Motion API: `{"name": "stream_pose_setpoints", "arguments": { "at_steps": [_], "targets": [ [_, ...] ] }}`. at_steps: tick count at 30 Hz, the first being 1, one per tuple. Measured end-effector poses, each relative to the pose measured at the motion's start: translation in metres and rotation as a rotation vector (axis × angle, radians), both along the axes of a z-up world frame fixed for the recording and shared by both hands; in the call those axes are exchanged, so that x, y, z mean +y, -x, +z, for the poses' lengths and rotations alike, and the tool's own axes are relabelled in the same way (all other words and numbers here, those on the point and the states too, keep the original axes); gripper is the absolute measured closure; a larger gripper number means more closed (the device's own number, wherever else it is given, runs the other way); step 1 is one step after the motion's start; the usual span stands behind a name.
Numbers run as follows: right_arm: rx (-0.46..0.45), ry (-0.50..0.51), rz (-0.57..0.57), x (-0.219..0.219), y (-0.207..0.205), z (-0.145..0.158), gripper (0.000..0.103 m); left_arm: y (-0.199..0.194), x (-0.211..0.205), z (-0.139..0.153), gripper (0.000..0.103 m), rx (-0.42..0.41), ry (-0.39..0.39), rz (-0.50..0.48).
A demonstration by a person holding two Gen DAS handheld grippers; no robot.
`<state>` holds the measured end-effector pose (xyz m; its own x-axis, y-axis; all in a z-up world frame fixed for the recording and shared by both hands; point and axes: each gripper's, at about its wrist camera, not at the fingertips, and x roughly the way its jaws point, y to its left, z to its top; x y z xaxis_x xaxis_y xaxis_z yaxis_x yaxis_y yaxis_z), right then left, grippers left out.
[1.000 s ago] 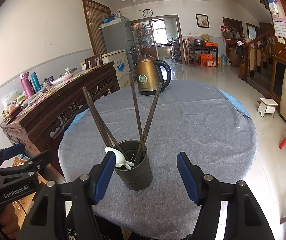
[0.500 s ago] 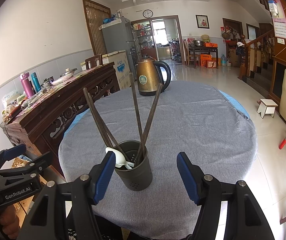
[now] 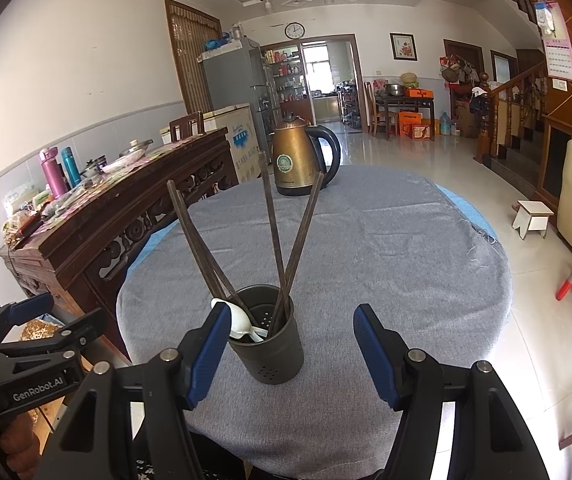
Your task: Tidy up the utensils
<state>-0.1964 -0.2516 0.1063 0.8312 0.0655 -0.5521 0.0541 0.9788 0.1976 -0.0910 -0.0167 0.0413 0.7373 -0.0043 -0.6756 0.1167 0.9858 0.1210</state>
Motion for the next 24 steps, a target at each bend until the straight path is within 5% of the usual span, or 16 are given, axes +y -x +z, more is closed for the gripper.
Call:
{"name": "stream_pose_setpoints", "arguments": {
  "at_steps": [24],
  "targets": [
    [-0.033, 0.053, 0.011, 0.015, -0.003, 0.010, 0.036, -0.002, 0.015, -0.003, 0.014, 0.012, 0.041, 0.027]
  ]
}}
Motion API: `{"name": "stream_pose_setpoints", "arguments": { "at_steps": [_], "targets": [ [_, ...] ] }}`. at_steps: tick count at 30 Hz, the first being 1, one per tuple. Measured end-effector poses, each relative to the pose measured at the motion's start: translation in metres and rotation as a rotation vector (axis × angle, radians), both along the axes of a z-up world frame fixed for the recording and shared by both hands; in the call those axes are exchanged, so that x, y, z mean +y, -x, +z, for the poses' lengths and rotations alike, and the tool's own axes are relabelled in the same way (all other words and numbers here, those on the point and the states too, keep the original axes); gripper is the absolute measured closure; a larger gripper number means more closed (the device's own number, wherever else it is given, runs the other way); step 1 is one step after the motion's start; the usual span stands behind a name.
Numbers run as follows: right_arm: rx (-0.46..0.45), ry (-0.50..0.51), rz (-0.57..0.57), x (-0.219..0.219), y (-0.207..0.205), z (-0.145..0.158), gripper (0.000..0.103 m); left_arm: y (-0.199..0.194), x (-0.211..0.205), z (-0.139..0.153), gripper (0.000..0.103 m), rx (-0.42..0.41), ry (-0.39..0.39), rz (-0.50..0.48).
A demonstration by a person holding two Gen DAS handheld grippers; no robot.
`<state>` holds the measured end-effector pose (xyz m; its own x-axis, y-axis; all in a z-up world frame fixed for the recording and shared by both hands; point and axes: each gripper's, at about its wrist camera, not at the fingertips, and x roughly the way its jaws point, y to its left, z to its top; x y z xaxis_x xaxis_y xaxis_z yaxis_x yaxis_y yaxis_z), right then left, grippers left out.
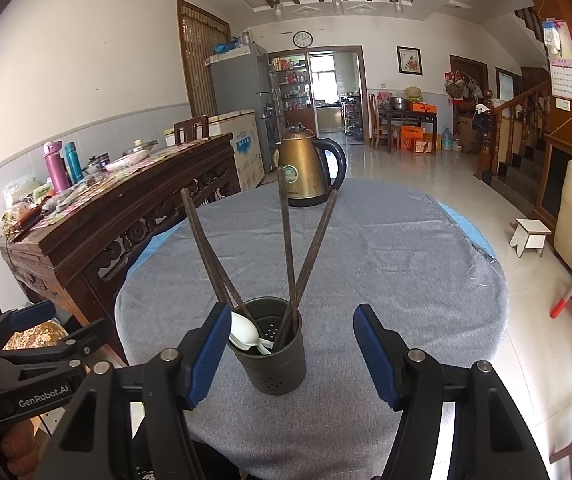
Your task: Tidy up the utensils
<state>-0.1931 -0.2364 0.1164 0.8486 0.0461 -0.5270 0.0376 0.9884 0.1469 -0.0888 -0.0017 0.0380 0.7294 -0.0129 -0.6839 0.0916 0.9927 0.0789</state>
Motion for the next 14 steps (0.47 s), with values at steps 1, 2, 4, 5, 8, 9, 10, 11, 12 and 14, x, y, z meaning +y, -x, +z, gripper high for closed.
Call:
{"name": "stream_pose_setpoints", "arguments": {
  "at_steps": [1, 2, 4, 5, 8, 9, 10, 11, 12, 14],
  "targets": [
    [-0.001, 0.000, 0.002, 0.001, -0.001, 0.000, 0.036, 0.000, 0.000, -0.001, 0.014, 0.001, 0.002, 0.001],
    [-0.001, -0.001, 0.002, 0.001, -0.001, 0.000, 0.036, -0.001, 0.000, -0.001, 0.014, 0.003, 0.003, 0.001],
    [0.001, -0.002, 0.003, 0.001, -0.002, -0.001, 0.036, -0.003, 0.002, -0.003, 0.014, 0.011, 0.007, 0.006],
    [0.004, -0.001, 0.002, 0.001, -0.002, -0.001, 0.036, -0.004, 0.002, -0.004, 0.014, 0.015, 0.010, 0.007],
    [0.007, 0.000, 0.002, 0.001, -0.004, -0.003, 0.036, -0.006, 0.003, -0.006, 0.014, 0.017, 0.014, 0.011],
    [0.008, 0.000, 0.002, 0.001, -0.004, -0.004, 0.036, -0.006, 0.004, -0.007, 0.014, 0.018, 0.016, 0.011],
    [0.011, -0.001, 0.002, 0.001, -0.006, -0.004, 0.036, -0.007, 0.004, -0.008, 0.014, 0.016, 0.017, 0.012],
    [0.013, -0.003, 0.003, 0.001, -0.007, -0.005, 0.036, -0.007, 0.005, -0.009, 0.014, 0.013, 0.015, 0.015],
    [0.015, -0.004, 0.002, 0.001, -0.009, -0.006, 0.036, -0.009, 0.005, -0.010, 0.014, 0.011, 0.014, 0.020],
    [0.012, -0.004, -0.006, -0.001, -0.010, -0.007, 0.036, -0.015, 0.007, -0.012, 0.014, 0.020, 0.021, 0.020]
  ]
}}
